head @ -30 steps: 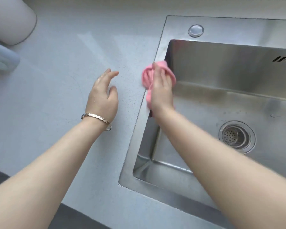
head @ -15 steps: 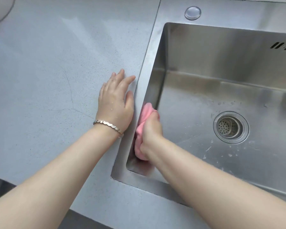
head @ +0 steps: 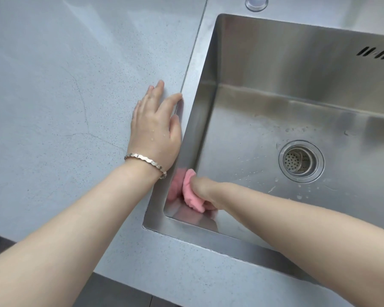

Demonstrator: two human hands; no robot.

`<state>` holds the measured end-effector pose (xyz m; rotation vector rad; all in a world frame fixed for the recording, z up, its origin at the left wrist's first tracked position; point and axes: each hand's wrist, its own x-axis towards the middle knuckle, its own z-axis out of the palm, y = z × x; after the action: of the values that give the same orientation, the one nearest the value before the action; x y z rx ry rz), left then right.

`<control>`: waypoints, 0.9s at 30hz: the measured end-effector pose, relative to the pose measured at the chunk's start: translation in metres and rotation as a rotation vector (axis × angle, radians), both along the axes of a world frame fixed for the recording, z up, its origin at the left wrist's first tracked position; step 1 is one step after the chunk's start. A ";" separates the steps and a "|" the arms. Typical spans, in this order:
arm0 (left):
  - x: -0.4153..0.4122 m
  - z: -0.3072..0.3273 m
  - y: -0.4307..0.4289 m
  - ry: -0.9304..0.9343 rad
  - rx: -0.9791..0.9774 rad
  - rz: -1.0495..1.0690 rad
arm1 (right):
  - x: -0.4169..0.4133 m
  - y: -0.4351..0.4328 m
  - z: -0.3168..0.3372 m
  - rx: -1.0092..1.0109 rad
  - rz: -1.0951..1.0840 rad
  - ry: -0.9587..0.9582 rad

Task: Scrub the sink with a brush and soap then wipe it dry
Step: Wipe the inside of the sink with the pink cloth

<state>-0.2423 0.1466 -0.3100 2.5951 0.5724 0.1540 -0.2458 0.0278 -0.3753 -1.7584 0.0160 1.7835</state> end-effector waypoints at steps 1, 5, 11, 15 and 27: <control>-0.002 0.000 -0.001 0.000 -0.006 -0.003 | -0.002 0.000 0.003 0.010 0.084 -0.034; -0.013 0.003 -0.010 0.010 -0.009 -0.002 | -0.008 -0.016 0.034 0.130 0.369 -0.228; -0.033 0.005 -0.025 0.000 0.028 -0.013 | 0.015 -0.104 0.044 0.055 0.339 -0.103; -0.052 -0.002 -0.031 0.057 0.123 -0.037 | 0.015 -0.117 0.034 0.005 0.431 -0.037; -0.047 -0.006 -0.060 -0.013 0.195 -0.146 | 0.007 -0.093 -0.009 0.026 0.342 -0.113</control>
<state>-0.2890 0.0868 -0.3161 2.8111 0.3779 0.1875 -0.2391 -0.0650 -0.3847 -1.9291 -0.3742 1.9024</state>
